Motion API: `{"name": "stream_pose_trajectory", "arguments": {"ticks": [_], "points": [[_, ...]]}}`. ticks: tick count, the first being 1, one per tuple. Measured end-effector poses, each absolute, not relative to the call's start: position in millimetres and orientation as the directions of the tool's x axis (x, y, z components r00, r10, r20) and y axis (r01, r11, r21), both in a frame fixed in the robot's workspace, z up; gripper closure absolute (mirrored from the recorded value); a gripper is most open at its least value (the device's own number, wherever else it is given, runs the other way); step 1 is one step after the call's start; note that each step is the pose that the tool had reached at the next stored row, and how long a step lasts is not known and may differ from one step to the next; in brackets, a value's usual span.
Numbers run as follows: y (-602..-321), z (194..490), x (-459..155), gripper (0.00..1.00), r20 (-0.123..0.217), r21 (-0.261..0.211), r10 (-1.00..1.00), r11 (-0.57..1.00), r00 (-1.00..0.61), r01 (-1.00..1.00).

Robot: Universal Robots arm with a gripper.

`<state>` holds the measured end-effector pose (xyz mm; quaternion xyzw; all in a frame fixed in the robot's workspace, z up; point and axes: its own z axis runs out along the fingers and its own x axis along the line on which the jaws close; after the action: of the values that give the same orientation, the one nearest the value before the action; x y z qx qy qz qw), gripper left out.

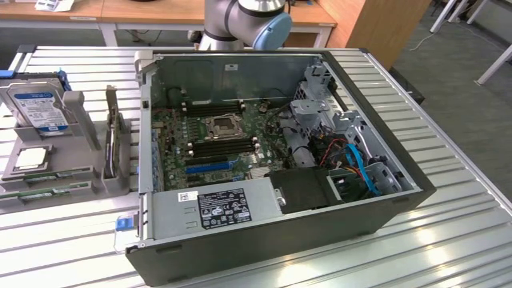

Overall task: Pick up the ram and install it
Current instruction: 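Pick up the ram and move it above insertion slot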

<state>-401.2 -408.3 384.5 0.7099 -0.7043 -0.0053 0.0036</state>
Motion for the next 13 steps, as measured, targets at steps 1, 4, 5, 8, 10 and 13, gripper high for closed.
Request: {"name": "stream_pose_trajectory", "arguments": {"ticks": [1, 4, 5, 8, 10, 13], "points": [[-408.3, 384.5, -401.1, 0.76, -0.002, 0.012, -1.000, -0.008, 0.008, -1.000], [-408.3, 384.5, -401.1, 0.76, -0.002, 0.012, -1.000, -0.008, 0.008, -1.000], [-408.3, 384.5, -401.1, 0.76, -0.002, 0.012, -1.000, -0.008, 0.008, -1.000], [-410.1, 384.5, -401.2, 0.76, -0.003, 0.012, -1.000, -0.008, 0.008, -1.000], [-412.6, 384.5, -401.2, 0.76, -0.002, 0.013, -1.000, -0.008, 0.008, -1.000], [-415.8, 384.5, -401.1, 0.76, -0.002, 0.012, -1.000, -0.008, 0.008, -1.000]]}}
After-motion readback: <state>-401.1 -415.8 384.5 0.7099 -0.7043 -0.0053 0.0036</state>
